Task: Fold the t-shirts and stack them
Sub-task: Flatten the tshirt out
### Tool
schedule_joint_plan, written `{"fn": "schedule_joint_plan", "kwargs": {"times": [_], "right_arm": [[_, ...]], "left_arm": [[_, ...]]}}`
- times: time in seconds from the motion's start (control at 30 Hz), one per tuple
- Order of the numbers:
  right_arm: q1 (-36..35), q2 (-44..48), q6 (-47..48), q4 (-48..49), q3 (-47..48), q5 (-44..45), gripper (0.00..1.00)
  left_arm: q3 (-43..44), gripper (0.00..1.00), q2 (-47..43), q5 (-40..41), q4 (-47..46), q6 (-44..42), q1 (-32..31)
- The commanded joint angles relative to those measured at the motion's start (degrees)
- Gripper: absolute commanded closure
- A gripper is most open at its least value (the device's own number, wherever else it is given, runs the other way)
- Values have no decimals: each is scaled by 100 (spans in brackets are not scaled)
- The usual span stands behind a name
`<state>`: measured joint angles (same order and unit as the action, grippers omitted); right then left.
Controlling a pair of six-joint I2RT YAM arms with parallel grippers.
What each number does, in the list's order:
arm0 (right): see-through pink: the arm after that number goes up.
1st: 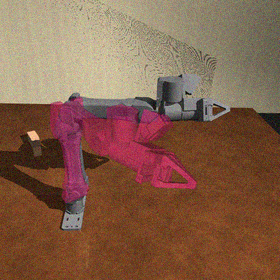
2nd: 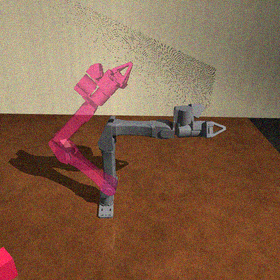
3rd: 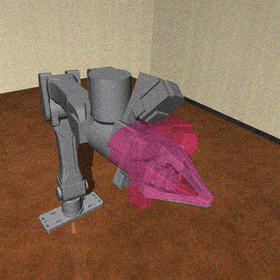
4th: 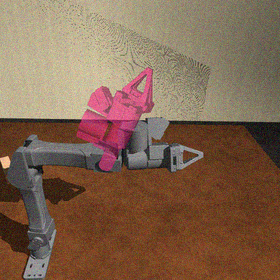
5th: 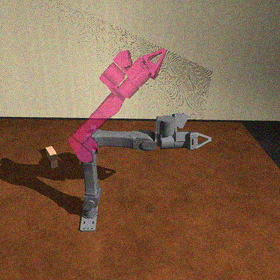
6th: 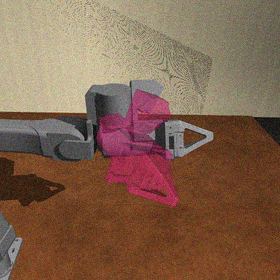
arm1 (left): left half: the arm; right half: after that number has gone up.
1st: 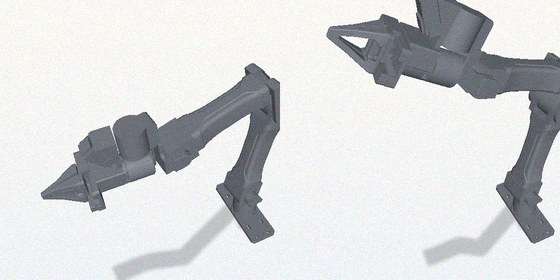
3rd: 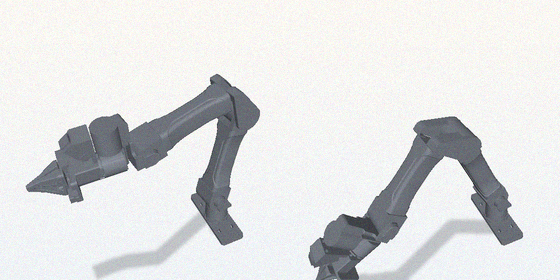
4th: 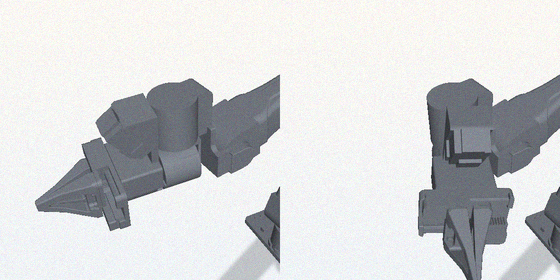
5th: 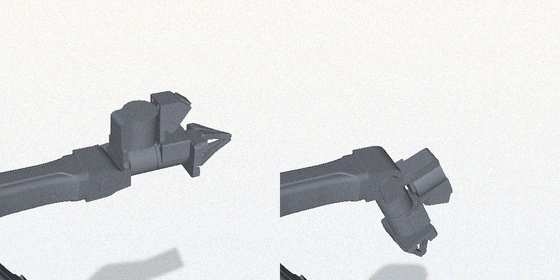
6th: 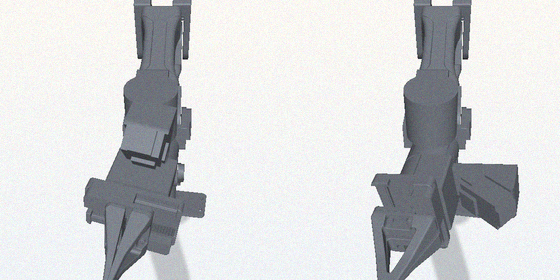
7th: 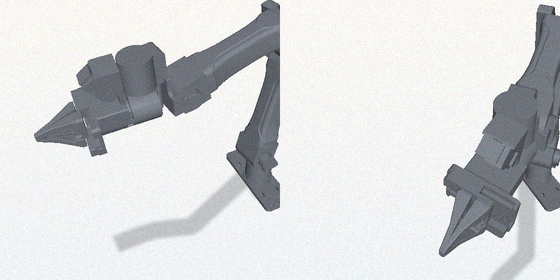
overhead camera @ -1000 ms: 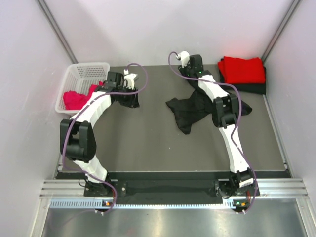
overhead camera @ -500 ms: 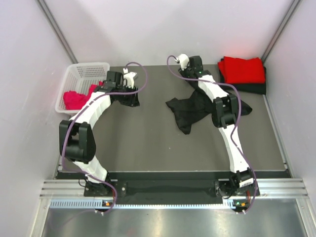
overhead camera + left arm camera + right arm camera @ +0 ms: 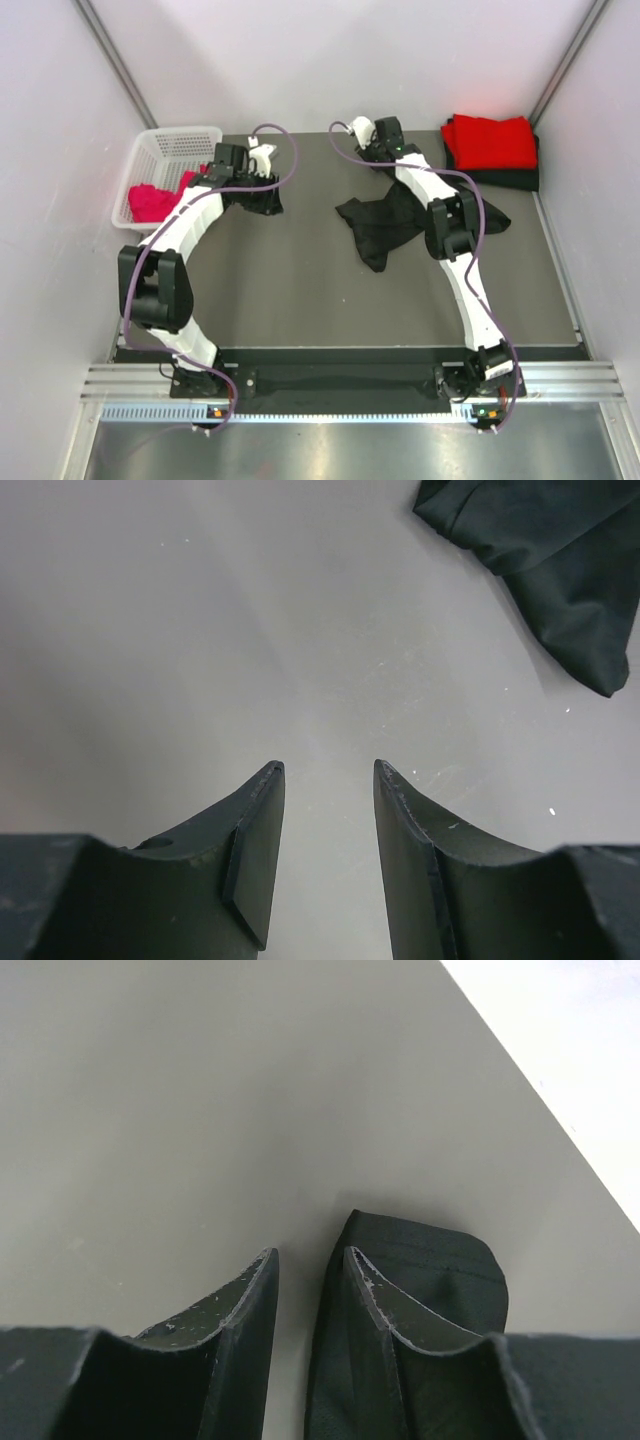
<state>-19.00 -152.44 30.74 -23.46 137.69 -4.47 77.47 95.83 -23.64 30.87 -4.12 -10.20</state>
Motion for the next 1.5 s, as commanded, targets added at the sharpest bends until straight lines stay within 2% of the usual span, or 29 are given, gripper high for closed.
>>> {"fn": "schedule_joint_plan", "kwargs": {"times": [0.0, 0.33, 0.53, 0.63, 0.7, 0.73, 0.8, 0.93, 1.1, 1.23, 1.47], "right_arm": [[-24, -58, 125, -18, 250, 69, 67], [-7, -181, 300, 132, 338, 412, 68], [-24, -260, 529, 9, 408, 553, 73], [-51, -269, 608, -44, 399, 509, 84], [-51, -269, 626, -62, 390, 491, 85], [-59, -260, 635, -62, 382, 465, 90], [-51, -207, 652, -44, 303, 473, 94], [-24, 414, 556, 385, -503, 236, 100], [-51, 1399, 564, 509, -760, 228, 100], [-94, 2917, 740, 905, -1594, 87, 100], [-156, 4300, 863, 405, -1675, 148, 100]], "left_arm": [[137, 54, -390, -202, -187, 131, 18], [163, 53, -609, -264, -143, 219, 9], [181, 53, -680, -282, -108, 201, 9], [172, 53, -706, -264, -117, 192, 9], [172, 53, -741, -255, -99, 192, 18], [163, 53, -776, -255, -90, 175, 18], [154, 53, -794, -229, -73, 148, 9], [171, 53, -803, -176, -73, 105, 18], [417, 53, -566, 8, 15, -159, 9], [838, 53, -40, -17, 260, -422, -26], [1393, 52, 918, -456, 183, -678, -369]]}}
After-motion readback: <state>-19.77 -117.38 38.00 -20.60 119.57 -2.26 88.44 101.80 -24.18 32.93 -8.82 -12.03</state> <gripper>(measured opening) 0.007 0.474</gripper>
